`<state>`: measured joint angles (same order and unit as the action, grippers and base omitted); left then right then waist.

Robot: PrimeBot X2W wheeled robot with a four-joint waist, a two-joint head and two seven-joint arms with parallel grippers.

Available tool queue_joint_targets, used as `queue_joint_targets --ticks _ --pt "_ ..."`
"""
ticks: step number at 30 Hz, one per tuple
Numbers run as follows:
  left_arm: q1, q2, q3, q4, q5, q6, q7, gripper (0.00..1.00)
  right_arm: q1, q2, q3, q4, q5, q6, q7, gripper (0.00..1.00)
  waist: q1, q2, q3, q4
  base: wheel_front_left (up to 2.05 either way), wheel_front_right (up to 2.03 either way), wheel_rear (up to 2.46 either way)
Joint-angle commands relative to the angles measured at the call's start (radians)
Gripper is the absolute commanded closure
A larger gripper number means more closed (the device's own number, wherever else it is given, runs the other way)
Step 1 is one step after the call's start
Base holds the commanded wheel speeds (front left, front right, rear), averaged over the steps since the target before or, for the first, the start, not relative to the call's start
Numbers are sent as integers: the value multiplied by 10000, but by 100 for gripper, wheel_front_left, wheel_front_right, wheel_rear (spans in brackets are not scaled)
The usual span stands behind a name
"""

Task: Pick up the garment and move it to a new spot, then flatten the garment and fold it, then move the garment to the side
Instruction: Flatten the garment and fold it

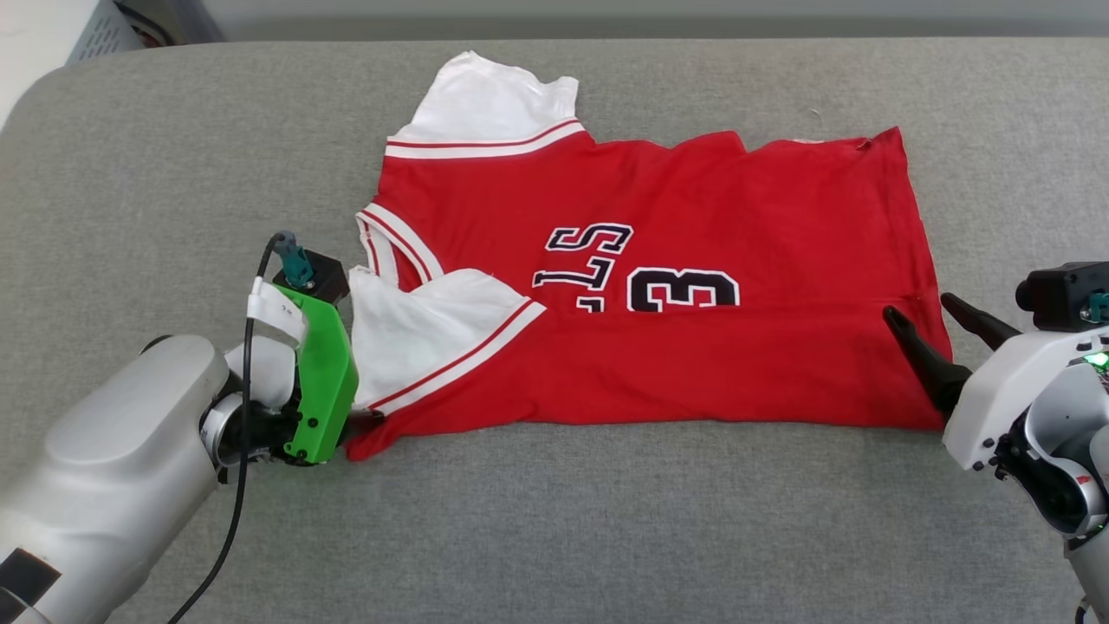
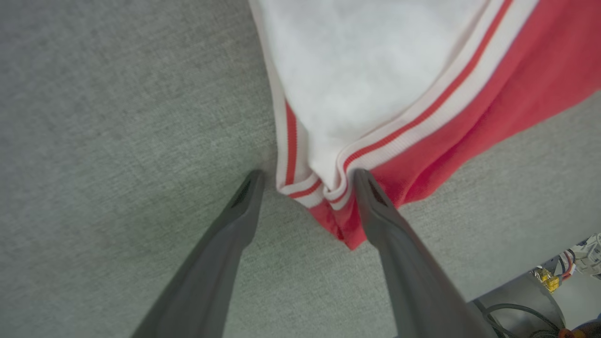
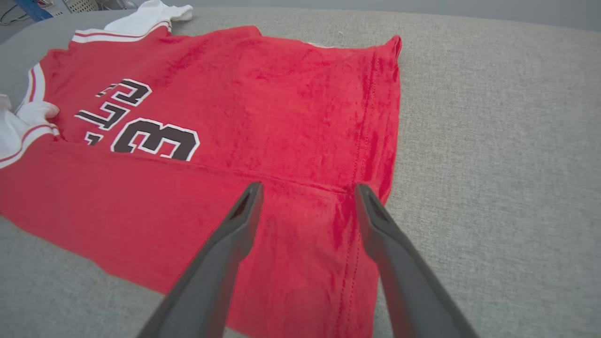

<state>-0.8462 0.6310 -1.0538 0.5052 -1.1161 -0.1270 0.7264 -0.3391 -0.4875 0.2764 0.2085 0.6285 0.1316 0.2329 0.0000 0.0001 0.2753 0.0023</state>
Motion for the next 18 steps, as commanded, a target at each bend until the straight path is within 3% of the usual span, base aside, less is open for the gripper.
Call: queue_joint_targets --ticks 1,4,5,6,12,18 --pt "371 -95 -193 105 -55 -29 -20 0 -194 70 66 72 -68 -9 -62 0 0 -1 163 -179 0 0 0" --pt "536 -82 -484 121 1 -32 -24 0 -297 119 167 175 -55 -9 -126 0 0 -1 186 -231 0 0 0" --pt "576 -53 -539 109 -18 -33 -85 75 -343 109 197 201 -55 -9 -151 0 0 -1 168 -238 0 0 0" --pt "600 -32 -544 112 -43 -33 -182 100 -385 88 214 217 -55 -9 -164 0 0 -1 139 -240 0 0 0" --pt "582 190 -375 -183 -172 -35 -1161 100 -765 -611 274 -63 -131 -9 146 0 0 -1 -294 -144 0 0 0" --pt "596 636 -325 -783 -66 -35 -1891 100 -1149 -1939 722 -673 494 -9 2555 0 0 -1 -627 -53 0 0 0"
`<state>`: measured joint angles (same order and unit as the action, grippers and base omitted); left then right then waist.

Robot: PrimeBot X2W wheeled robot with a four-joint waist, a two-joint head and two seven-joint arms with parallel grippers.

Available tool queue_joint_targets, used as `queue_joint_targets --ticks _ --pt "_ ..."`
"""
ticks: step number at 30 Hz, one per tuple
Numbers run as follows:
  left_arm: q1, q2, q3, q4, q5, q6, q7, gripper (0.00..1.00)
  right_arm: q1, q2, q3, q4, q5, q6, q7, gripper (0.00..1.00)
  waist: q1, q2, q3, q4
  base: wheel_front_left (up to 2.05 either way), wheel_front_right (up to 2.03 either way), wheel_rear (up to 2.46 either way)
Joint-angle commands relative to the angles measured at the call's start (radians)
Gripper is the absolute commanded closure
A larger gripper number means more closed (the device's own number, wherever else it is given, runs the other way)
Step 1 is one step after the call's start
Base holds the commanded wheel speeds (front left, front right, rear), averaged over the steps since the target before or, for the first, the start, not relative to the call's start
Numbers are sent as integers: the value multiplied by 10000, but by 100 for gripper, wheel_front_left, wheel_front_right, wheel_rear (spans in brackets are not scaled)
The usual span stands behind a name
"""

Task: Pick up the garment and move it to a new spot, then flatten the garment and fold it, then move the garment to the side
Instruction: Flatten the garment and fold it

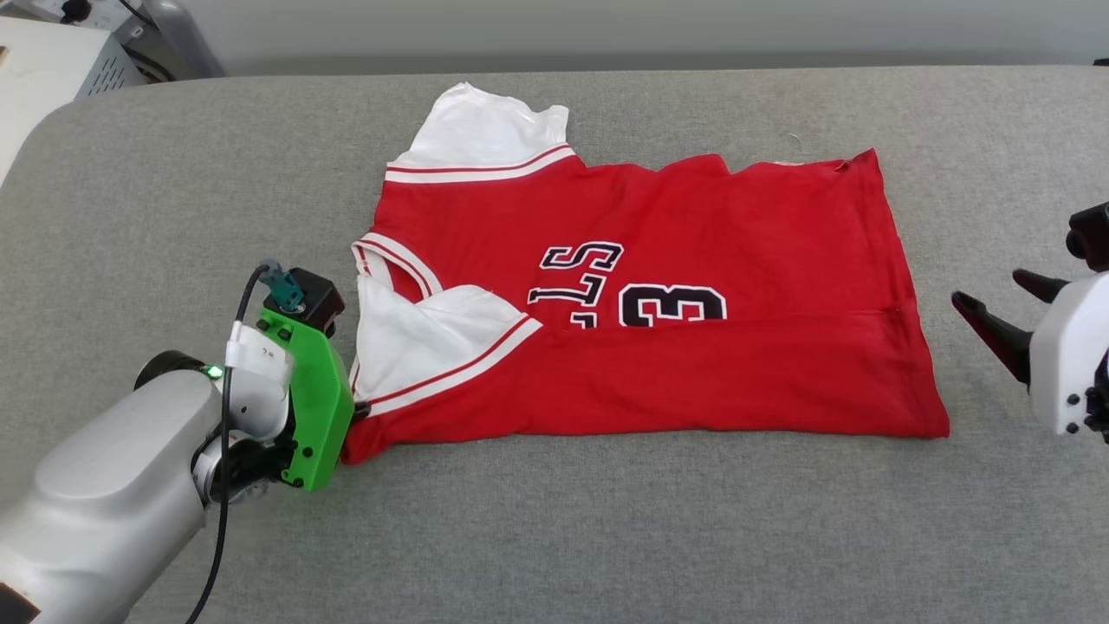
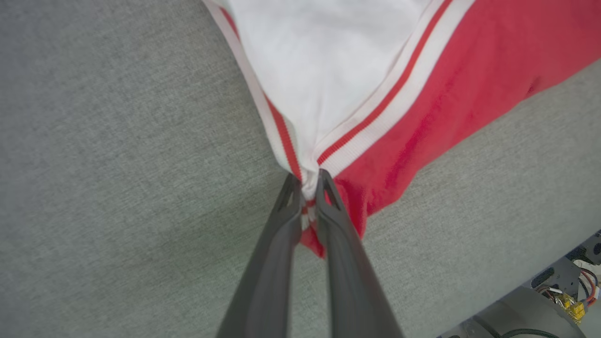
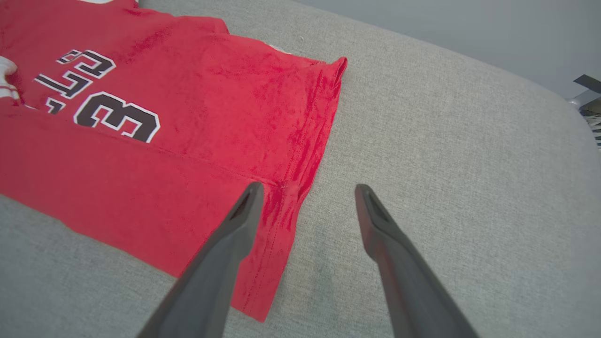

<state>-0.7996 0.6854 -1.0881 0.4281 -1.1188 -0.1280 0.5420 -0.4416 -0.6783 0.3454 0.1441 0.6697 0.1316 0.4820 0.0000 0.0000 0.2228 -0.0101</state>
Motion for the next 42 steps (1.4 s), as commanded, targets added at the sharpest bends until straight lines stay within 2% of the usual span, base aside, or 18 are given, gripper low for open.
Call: queue_joint_targets --ticks 1,4,8,16,20,24,25,26,34,42 --pt "145 165 -3 -146 3 -26 -146 100 -153 -242 94 -118 325 -9 640 0 0 0 -131 89 0 0 0" --pt "210 298 -55 -515 -2 -26 -266 100 -183 -722 222 -262 806 -9 2123 0 0 0 -120 161 0 0 0" --pt "156 347 -64 -875 52 -26 -365 100 -132 -681 216 -116 979 -9 2992 0 0 0 70 303 0 0 0" --pt "-42 298 -36 -1141 216 10 -502 100 -116 370 614 1375 298 -9 2828 0 0 0 572 485 0 0 0" --pt "-12 255 -58 -1072 221 6 -599 100 75 969 1015 2288 220 -9 2561 0 0 0 710 524 0 0 0" --pt "71 211 -66 -899 147 2 -691 100 227 1238 1377 2743 435 -9 2176 0 0 0 682 462 0 0 0" --pt "107 207 -67 -867 109 1 -706 100 216 1253 1399 2778 481 -9 1978 83 0 0 651 432 0 0 0" --pt "162 206 -65 -831 55 -1 -734 100 183 1227 1446 2794 515 -9 1740 100 0 0 586 392 0 0 0" --pt "602 402 193 -866 -666 -12 -998 100 237 504 1522 2126 751 -9 492 100 0 0 -263 207 0 0 0" --pt "1165 987 198 -1795 -1199 -12 -831 100 1382 -258 913 762 1070 -9 378 100 0 0 -889 205 0 0 0"
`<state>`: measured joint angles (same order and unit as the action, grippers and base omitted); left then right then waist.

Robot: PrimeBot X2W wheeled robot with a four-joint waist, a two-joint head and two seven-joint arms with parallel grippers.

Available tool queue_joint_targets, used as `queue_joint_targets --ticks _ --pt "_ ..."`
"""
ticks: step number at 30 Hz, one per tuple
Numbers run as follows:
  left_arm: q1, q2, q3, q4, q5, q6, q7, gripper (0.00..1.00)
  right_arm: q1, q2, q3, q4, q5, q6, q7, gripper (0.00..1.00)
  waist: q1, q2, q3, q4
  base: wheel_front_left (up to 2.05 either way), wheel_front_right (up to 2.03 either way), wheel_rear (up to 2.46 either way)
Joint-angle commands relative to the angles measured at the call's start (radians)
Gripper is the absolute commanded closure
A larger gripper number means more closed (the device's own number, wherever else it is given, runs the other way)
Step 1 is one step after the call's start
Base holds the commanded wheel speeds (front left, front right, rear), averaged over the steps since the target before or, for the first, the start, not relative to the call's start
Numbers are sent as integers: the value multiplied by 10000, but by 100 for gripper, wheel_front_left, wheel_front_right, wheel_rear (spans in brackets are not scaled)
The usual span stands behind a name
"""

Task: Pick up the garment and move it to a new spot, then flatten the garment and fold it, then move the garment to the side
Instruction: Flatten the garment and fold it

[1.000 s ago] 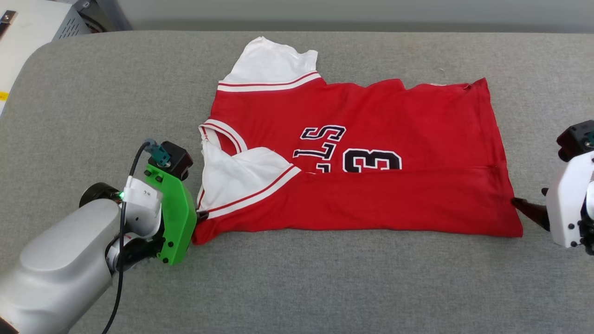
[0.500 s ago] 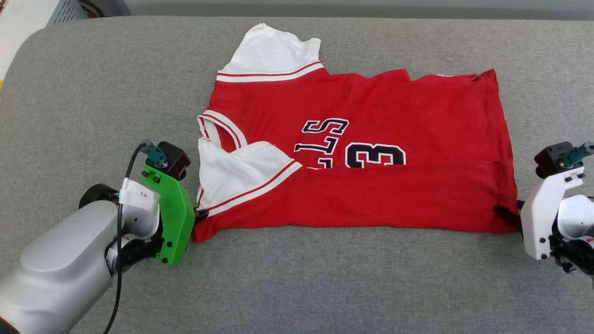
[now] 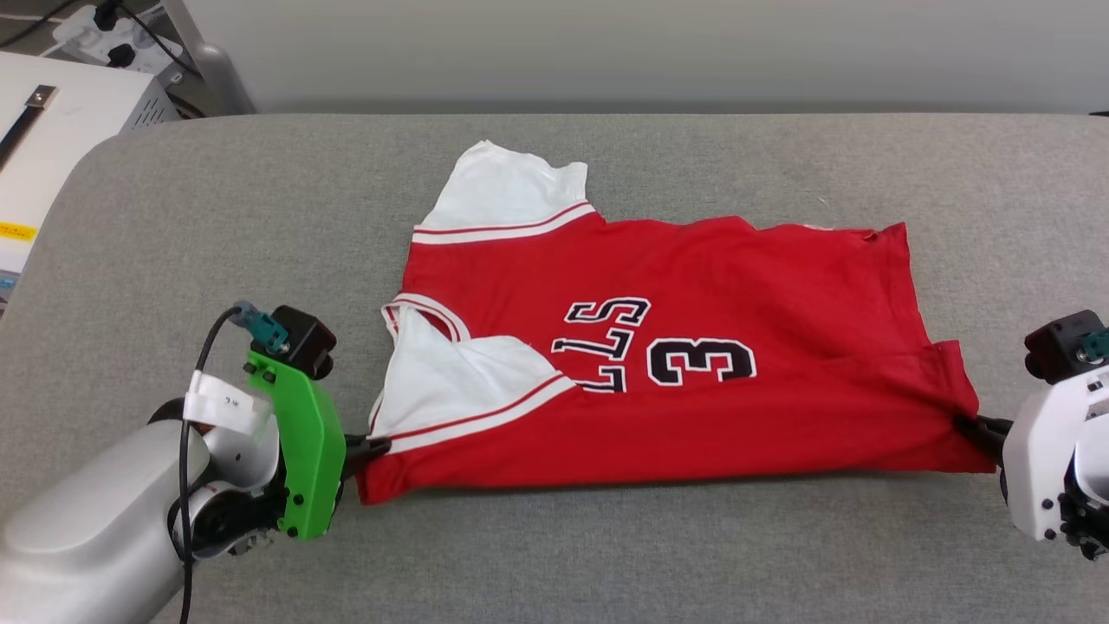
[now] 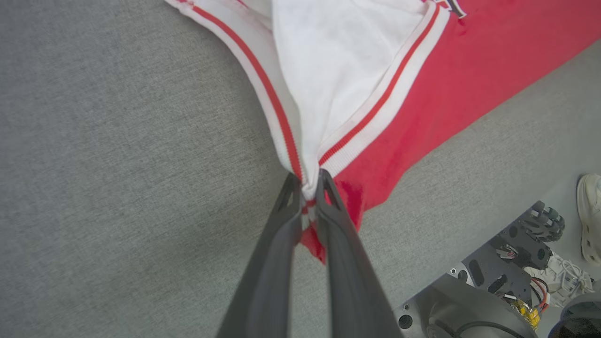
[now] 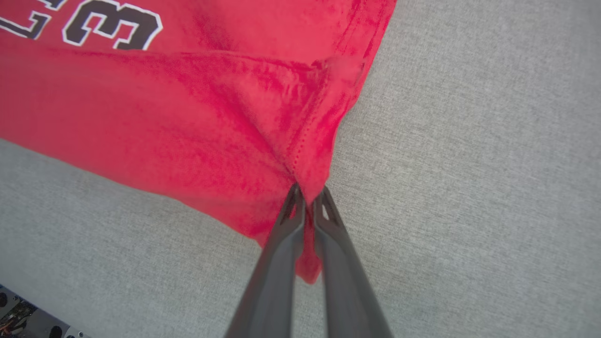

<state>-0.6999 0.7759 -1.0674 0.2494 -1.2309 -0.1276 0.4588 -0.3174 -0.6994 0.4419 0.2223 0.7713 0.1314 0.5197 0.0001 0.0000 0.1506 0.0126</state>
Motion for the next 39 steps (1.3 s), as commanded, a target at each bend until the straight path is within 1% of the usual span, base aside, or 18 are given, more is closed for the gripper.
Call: queue_joint_targets --ticks 1,6,10,13,16,21,22,23,24,25,29,32,36,39 --pt "269 152 -31 -171 -112 -8 4 100 346 -106 -210 -209 67 -7 14 100 -1 0 -196 -21 0 0 0" --pt "730 351 -157 -791 -117 197 -109 100 1403 -180 -921 -909 16 -7 263 100 -1 0 -187 -34 0 0 0" --pt "1052 366 -221 -942 -95 468 -291 100 2000 146 -1453 -1134 -118 -7 535 100 -1 0 108 -92 0 0 0" --pt "1177 249 -187 -711 -168 608 -436 100 2078 607 -1671 -910 -175 -7 751 100 -1 0 418 -130 0 0 0" --pt "1242 136 -314 -310 -62 624 -430 100 2009 881 -1627 -473 -468 -7 874 100 -1 0 604 -146 0 0 0" --pt "1281 -72 -322 344 -8 527 -691 100 1817 1291 -1587 298 -766 -7 491 100 -1 0 708 -117 0 0 0" --pt "1266 -104 -253 402 -29 513 -817 78 1789 1387 -1598 363 -732 -7 327 100 -1 0 688 -108 0 0 0" --pt "1225 -120 -179 442 10 509 -989 0 1766 1489 -1685 437 -659 -7 163 97 -1 0 643 -94 0 0 0" --pt "1181 -114 -104 472 59 528 -1151 0 1742 1551 -1777 457 -605 -7 9 51 -1 0 597 -83 0 0 0" --pt "1109 -73 -48 468 176 527 -1328 0 1728 1548 -1836 407 -630 -7 -202 0 -1 0 503 -64 0 0 0" --pt "836 210 237 220 362 597 -1714 0 1769 1409 -2065 6 -908 -7 -835 0 -1 0 206 -62 0 0 0" --pt "453 454 616 -66 478 718 -2064 0 1746 1477 -2453 -500 -1192 -7 -1470 0 -1 0 91 -104 0 0 0" --pt "-292 630 1231 -167 866 975 -2823 0 1539 1975 -3163 -1338 -1830 -7 -2455 0 -1 0 146 -302 0 0 0" --pt "-949 527 1613 -51 1225 1199 -3353 0 1337 2662 -3662 -1915 -2516 -7 -3342 0 -1 0 360 -491 0 0 0"
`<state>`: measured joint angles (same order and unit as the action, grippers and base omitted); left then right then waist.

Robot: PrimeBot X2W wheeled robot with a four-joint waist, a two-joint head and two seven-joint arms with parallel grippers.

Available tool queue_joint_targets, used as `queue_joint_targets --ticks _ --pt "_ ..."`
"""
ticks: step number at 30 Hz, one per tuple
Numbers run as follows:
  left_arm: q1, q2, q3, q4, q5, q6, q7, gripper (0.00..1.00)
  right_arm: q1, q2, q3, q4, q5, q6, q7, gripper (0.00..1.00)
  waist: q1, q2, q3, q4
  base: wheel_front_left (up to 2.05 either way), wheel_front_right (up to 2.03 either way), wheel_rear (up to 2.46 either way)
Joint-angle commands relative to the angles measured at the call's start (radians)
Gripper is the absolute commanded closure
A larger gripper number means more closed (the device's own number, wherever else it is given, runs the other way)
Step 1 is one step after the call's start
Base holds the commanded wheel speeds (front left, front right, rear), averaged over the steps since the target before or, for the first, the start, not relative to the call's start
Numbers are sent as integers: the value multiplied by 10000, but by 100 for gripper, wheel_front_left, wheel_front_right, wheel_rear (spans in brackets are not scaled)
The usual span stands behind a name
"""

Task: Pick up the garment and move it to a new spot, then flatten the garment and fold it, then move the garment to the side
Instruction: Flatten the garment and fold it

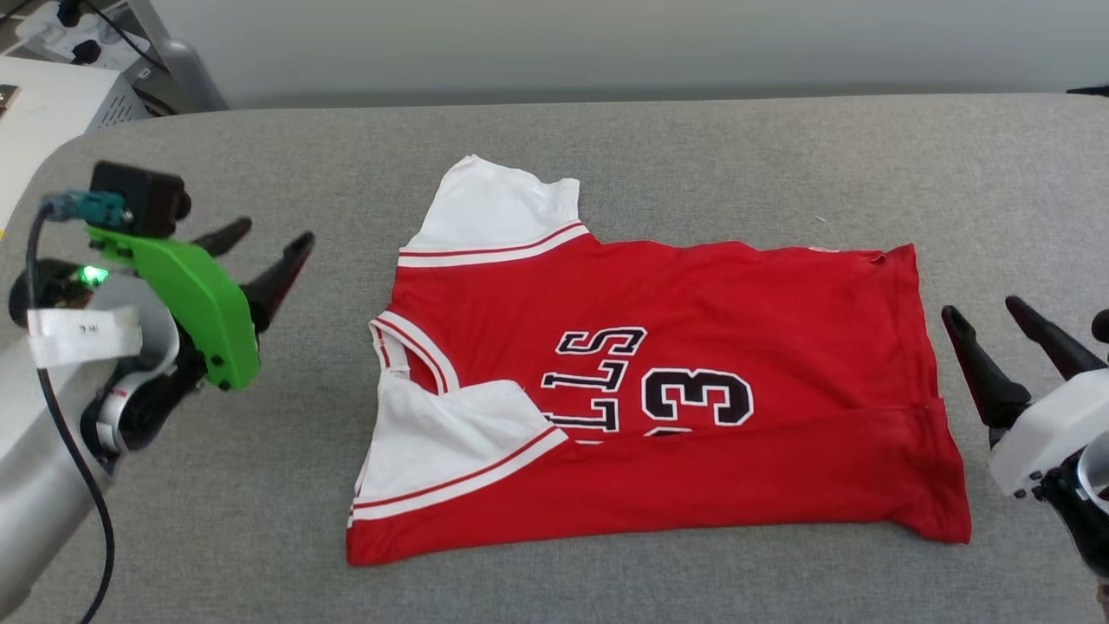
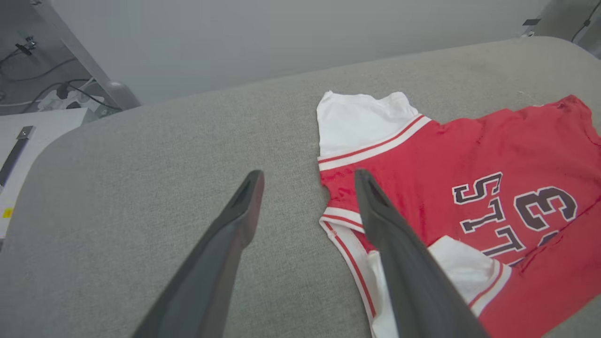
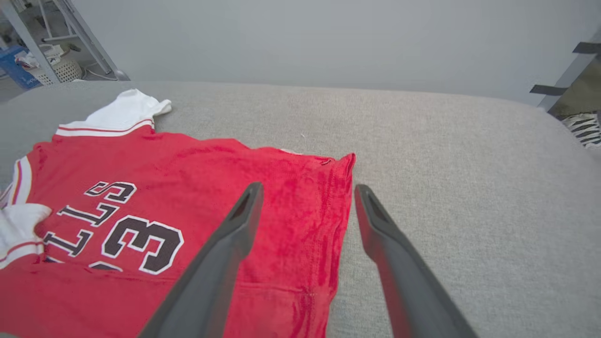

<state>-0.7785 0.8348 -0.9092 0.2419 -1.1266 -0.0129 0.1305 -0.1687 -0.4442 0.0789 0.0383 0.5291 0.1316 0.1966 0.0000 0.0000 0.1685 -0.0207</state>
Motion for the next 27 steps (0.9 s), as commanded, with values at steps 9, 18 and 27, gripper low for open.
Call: queue_joint_targets --ticks 9,18,27 --pt "-2931 -1140 327 1196 1176 28 -36 0 -539 1843 -834 -1400 -1804 -9 -2369 0 0 0 1605 -715 0 0 0" --pt "-5867 -2311 -93 3438 1291 -516 2505 0 -1092 2596 -547 -2120 -2467 -9 -3142 0 0 0 3301 -1464 0 0 0" --pt "-7125 -2588 -984 4810 780 -1046 6099 0 -1793 2609 -182 -1986 -2547 -9 -3560 0 0 0 4356 -2041 0 0 0"
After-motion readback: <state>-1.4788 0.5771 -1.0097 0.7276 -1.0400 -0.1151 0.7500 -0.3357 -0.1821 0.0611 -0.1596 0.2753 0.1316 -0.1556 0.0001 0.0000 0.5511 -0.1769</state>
